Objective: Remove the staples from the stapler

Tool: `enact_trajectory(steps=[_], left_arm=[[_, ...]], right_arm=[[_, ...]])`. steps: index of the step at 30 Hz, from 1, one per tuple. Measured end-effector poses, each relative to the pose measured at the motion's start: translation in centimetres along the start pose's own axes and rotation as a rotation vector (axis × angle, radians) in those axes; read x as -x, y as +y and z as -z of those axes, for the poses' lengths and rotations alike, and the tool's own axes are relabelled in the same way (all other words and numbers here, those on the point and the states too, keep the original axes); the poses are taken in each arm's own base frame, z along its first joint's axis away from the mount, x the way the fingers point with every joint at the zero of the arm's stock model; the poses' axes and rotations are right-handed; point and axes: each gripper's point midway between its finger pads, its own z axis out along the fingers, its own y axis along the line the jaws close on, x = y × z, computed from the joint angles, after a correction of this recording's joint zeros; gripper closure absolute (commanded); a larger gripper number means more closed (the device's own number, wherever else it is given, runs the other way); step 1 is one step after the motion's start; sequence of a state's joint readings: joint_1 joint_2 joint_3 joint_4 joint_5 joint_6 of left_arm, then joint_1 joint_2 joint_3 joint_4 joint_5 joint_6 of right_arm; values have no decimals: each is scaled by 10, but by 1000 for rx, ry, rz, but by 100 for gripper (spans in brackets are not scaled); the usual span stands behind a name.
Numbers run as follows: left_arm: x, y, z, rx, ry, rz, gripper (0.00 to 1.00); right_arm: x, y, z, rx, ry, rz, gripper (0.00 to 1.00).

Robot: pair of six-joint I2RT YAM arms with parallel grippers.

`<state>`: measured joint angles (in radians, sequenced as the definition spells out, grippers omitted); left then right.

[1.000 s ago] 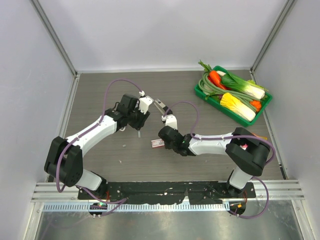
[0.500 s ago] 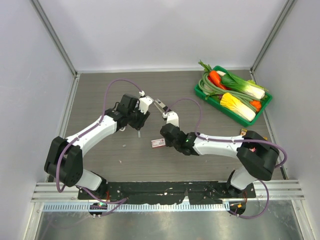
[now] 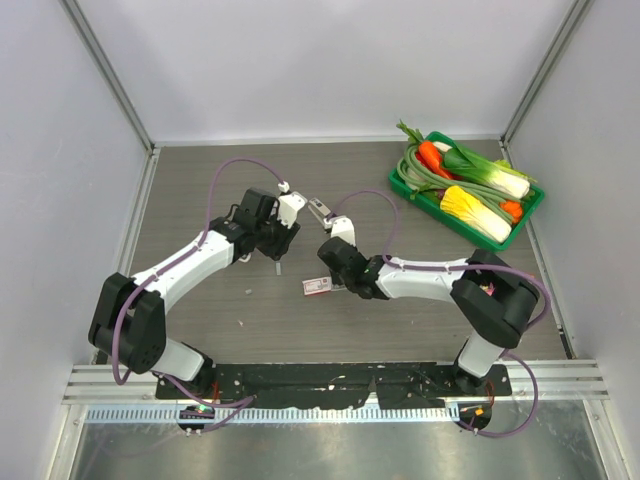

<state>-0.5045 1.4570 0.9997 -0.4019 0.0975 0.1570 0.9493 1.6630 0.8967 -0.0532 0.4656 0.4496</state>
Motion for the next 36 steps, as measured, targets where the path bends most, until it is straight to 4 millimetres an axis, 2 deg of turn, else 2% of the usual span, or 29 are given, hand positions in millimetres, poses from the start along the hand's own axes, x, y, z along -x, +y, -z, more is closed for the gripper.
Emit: enact_trajectory(steps=[8, 22, 30, 36], left_arm=[[0, 0, 0, 0, 0, 0, 55], [0, 1, 0, 3, 0, 0, 55], [0, 1, 0, 4, 0, 0, 55], [0, 1, 0, 4, 0, 0, 55]], right_arm=[[-3, 1, -13, -4, 19, 9, 95], [0, 7, -15, 23, 8, 11, 99], [-17, 2, -15, 23, 42, 15, 99], [-20, 1, -15, 22, 45, 4, 99]])
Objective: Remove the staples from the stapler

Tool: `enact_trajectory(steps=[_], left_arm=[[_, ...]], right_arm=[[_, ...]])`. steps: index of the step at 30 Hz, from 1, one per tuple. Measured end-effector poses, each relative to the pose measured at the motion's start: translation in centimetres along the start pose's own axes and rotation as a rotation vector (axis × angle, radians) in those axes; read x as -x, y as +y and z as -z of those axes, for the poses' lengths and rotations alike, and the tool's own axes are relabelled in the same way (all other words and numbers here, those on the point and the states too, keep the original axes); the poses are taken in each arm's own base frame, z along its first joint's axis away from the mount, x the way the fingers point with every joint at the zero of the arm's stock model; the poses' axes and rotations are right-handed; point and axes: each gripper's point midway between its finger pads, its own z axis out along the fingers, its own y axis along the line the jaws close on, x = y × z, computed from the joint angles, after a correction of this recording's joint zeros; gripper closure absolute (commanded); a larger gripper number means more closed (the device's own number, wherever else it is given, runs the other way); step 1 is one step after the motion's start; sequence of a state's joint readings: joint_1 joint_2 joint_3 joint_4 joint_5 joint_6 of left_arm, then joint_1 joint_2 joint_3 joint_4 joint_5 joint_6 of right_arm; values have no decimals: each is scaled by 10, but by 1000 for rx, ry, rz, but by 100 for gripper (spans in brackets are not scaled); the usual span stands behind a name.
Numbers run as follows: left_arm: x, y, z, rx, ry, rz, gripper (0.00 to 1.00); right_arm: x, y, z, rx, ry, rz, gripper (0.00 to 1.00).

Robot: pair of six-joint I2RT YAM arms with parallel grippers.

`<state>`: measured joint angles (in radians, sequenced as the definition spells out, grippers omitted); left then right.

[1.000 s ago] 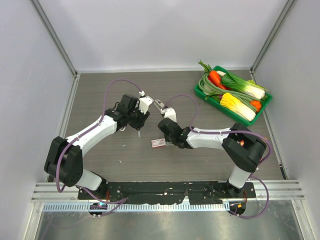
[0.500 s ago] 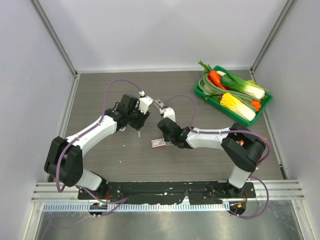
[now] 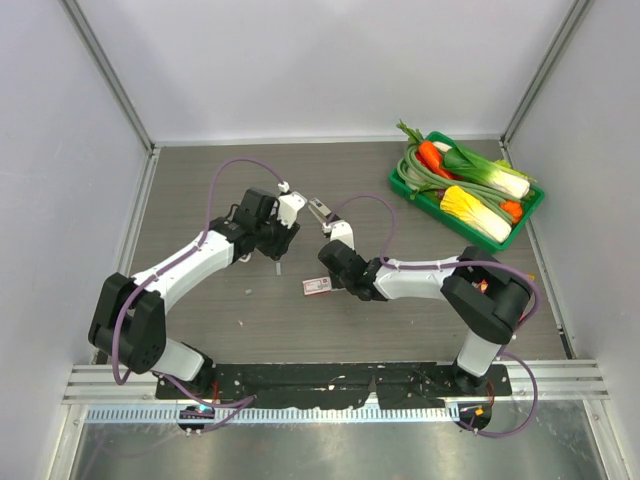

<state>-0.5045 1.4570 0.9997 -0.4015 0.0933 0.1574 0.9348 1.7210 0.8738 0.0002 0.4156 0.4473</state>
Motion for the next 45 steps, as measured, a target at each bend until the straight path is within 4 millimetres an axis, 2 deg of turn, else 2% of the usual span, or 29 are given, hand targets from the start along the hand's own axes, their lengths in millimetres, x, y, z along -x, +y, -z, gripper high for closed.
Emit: enact_trajectory(steps=[4, 7, 13, 19, 27, 31, 34, 40, 45], left_arm=[[0, 0, 0, 0, 0, 0, 55], [0, 0, 0, 0, 0, 0, 55], [0, 1, 0, 6, 1, -2, 54], [-2, 5, 1, 11, 6, 9, 55], [-7, 41, 11, 62, 11, 91, 54], [-14, 62, 23, 88, 7, 146, 54], [-16, 74, 33, 112, -6, 175, 54], [-17, 82, 45, 123, -28, 196, 54], [-22, 79, 48, 116, -28, 201, 54]], right_arm=[[0, 1, 1, 3, -3, -2, 98], [1, 2, 2, 5, -5, 0, 93], [4, 4, 2, 8, -8, 4, 71], [19, 10, 4, 20, -34, 2, 63], [48, 24, 8, 55, -83, -16, 62], [69, 47, 10, 115, -106, -26, 59], [73, 73, 8, 160, -104, -10, 51], [46, 126, -3, 225, -33, 76, 40], [25, 139, -5, 238, 20, 122, 37]])
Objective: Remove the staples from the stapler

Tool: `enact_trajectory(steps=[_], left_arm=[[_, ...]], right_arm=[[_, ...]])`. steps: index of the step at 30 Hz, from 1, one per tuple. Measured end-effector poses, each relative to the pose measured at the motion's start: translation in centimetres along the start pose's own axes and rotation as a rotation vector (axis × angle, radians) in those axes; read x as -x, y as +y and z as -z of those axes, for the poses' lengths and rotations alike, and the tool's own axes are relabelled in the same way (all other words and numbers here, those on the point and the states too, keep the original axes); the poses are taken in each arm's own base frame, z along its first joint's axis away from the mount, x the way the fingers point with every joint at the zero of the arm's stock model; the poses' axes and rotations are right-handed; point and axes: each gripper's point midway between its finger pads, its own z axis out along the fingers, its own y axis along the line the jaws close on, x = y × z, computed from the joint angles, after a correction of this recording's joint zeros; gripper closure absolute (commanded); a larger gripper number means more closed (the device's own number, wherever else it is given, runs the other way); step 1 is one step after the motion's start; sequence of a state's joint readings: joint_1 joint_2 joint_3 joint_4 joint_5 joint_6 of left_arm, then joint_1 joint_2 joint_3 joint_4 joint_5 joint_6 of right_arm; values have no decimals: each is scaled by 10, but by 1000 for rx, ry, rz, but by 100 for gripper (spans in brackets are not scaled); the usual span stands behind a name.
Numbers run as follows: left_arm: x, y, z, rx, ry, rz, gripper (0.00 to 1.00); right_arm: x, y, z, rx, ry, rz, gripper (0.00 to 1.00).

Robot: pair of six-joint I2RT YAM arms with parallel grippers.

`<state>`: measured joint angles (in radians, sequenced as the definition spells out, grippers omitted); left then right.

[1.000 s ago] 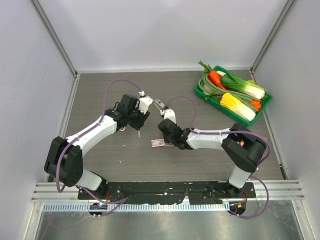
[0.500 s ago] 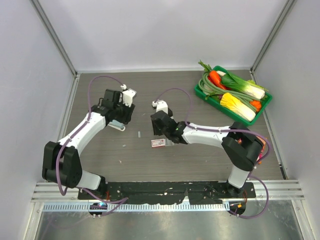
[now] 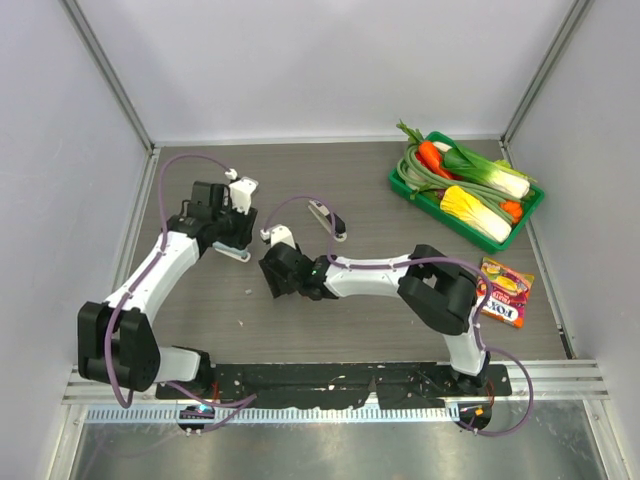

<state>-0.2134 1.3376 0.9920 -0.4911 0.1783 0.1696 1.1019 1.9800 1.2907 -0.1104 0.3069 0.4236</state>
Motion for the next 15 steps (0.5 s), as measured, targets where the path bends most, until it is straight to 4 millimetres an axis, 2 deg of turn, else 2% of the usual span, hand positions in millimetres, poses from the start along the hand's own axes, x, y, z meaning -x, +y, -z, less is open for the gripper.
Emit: enact_trajectory(steps=[9, 15], left_arm=[[-5, 1, 5, 4, -3, -10, 54], [-9, 4, 10, 13, -6, -13, 54]], right_arm=[[5, 1, -16, -20, 1, 7, 38], [5, 1, -29, -42, 1, 31, 48]])
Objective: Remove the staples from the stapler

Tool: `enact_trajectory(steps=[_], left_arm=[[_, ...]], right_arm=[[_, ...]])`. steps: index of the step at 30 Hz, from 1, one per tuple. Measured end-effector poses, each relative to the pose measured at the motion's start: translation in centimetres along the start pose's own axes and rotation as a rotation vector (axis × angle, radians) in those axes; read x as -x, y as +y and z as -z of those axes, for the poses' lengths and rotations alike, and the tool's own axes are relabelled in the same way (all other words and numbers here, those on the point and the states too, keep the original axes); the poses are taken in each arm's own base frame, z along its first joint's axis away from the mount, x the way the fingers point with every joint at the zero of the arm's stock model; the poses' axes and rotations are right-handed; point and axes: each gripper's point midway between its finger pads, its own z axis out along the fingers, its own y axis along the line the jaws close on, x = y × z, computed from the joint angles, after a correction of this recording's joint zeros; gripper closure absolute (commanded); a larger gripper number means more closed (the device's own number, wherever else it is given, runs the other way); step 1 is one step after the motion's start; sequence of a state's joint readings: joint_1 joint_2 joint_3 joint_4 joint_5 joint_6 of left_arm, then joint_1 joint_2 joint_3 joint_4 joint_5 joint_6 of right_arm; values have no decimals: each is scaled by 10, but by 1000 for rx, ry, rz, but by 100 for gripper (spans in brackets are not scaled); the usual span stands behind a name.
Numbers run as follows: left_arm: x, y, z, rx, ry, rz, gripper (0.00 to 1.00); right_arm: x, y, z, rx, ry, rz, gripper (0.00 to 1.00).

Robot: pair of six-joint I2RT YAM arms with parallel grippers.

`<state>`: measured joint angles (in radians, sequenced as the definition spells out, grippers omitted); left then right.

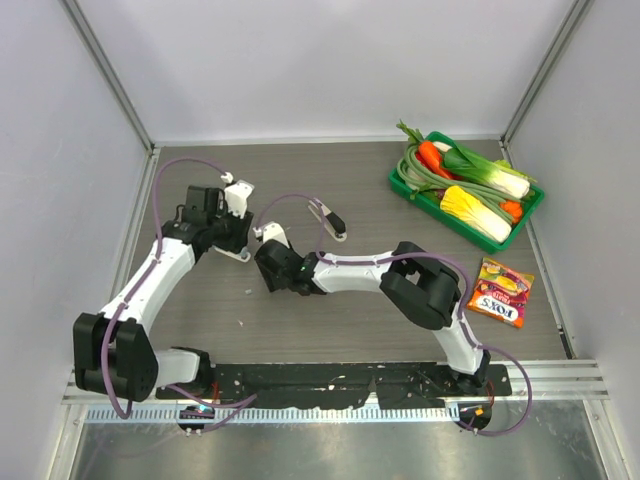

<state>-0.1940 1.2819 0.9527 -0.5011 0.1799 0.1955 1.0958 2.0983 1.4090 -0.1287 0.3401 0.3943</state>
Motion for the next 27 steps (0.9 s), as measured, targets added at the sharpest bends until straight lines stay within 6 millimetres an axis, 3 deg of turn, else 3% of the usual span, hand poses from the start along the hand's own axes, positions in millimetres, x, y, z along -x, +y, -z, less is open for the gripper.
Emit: enact_trajectory(steps=[5, 14, 21, 27], left_arm=[[-3, 3, 2, 6, 4, 1, 54], [-5, 3, 3, 4, 9, -5, 54], [-6, -2, 3, -28, 4, -7, 54], [-13, -14, 3, -89, -4, -25, 54]], right_arm=[[2, -1, -4, -12, -7, 12, 64], [3, -7, -5, -38, -12, 31, 83], [5, -11, -7, -29, -29, 23, 90], [2, -29, 8, 34, 5, -22, 94]])
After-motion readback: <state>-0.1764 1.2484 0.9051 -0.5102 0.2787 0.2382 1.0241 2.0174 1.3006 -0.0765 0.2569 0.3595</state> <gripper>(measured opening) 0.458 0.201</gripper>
